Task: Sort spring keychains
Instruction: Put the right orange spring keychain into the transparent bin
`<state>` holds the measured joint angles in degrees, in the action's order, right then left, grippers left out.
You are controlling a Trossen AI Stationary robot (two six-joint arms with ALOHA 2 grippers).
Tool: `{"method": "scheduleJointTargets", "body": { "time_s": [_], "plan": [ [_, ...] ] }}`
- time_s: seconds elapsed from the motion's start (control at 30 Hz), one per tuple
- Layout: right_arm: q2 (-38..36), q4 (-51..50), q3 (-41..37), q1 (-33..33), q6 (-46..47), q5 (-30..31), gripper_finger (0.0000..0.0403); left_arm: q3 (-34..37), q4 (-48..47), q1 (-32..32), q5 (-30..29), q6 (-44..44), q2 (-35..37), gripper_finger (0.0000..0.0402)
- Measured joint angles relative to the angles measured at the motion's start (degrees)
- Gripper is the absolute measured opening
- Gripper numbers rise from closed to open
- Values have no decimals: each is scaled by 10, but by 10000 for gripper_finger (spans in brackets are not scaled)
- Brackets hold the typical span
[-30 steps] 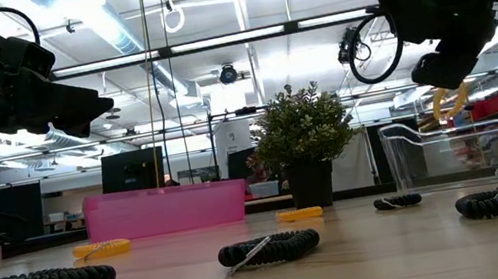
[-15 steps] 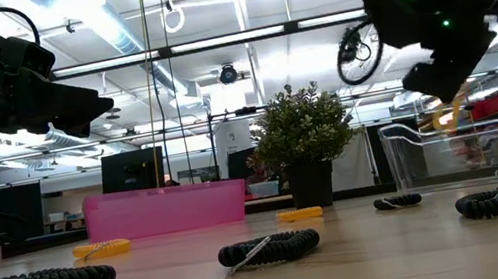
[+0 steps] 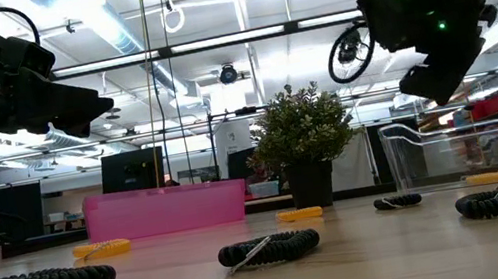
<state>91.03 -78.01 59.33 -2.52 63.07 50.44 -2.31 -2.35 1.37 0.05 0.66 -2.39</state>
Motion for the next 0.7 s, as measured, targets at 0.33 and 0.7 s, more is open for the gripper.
{"method": "scheduleJointTargets", "body": {
  "time_s": [0.33,0.7],
  "plan": [
    [0,111,45,-2,-126,-21,180,0,0,0,0,0,0,172],
    [2,512,58,-19,-478,-223,180,0,0,0,0,0,0,172]
  ]
}}
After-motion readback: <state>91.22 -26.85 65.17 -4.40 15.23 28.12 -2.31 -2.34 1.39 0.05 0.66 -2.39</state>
